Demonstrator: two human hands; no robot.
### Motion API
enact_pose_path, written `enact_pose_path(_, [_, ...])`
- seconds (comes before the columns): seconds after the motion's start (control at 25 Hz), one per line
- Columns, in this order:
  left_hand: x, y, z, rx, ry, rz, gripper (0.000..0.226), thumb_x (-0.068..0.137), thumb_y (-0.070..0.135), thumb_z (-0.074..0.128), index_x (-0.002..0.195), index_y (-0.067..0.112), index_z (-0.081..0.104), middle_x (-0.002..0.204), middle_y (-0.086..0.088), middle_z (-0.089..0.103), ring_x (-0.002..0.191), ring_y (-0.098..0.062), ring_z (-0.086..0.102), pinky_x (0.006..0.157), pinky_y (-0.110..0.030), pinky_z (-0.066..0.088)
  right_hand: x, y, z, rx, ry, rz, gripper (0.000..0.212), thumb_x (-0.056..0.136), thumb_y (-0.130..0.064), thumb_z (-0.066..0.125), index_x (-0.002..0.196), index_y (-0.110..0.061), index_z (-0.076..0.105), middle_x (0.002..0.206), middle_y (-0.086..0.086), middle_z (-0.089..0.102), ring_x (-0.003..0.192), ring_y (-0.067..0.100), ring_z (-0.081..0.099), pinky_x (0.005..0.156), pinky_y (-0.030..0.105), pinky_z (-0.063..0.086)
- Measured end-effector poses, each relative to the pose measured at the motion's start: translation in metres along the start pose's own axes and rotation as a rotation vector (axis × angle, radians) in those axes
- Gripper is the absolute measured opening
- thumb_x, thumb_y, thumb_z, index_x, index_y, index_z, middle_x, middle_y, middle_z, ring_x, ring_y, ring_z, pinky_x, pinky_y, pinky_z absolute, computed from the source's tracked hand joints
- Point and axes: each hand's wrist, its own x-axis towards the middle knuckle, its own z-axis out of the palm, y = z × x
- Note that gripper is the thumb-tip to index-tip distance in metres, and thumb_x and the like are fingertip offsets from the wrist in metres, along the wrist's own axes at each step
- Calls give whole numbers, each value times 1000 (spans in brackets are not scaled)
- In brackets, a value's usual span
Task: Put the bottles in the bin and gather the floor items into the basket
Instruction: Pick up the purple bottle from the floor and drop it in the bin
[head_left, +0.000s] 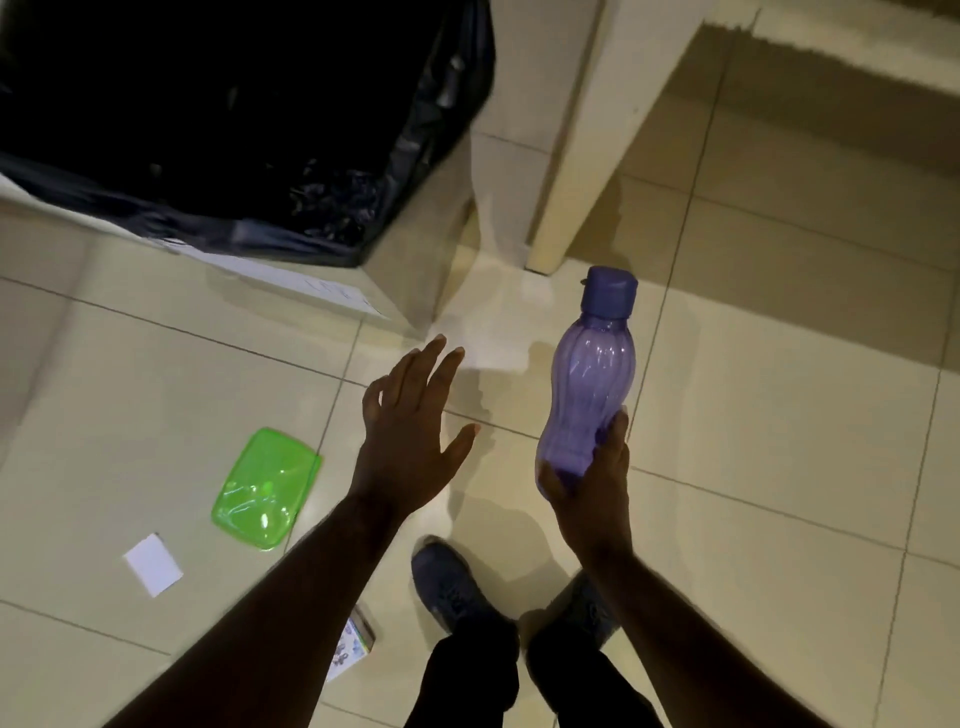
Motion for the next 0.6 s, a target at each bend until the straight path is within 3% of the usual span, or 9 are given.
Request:
enact_pose_path(0.16, [-16,-10,-74,-17,125,-33,80,85,53,58,152,25,23,160,1,22,145,-22,25,110,-52,29,-24,-80,0,112,-50,-145,73,80,-22,76,139,-13,33,119,9,54,102,30,61,78,49,59])
enact_pose_path(0.28, [-21,-25,-129,-22,201,-86,81,84,57,55,151,24,23,159,1,25,144,-21,26,110,-48,27,-34,-146,0,104,-37,-184,81,75,-28,79,141,-29,34,125,-5,53,109,15,61,81,35,61])
enact_pose_path(0.44, [-19,-55,-194,8,268,-165,79,85,61,50,149,20,28,157,-4,31,142,-27,32,109,-51,29,-28,-224,5,-25,-50,-279,93,67,-26,83,144,-33,32,128,-10,49,115,15,56,87,37,58])
enact_pose_path(0.6, [-1,-89,-239,34,306,-242,81,85,63,48,149,17,31,158,-4,29,142,-30,32,107,-56,31,-11,-295,26,-168,15,-376,100,62,-28,87,147,-27,33,124,-9,48,108,15,55,81,16,47])
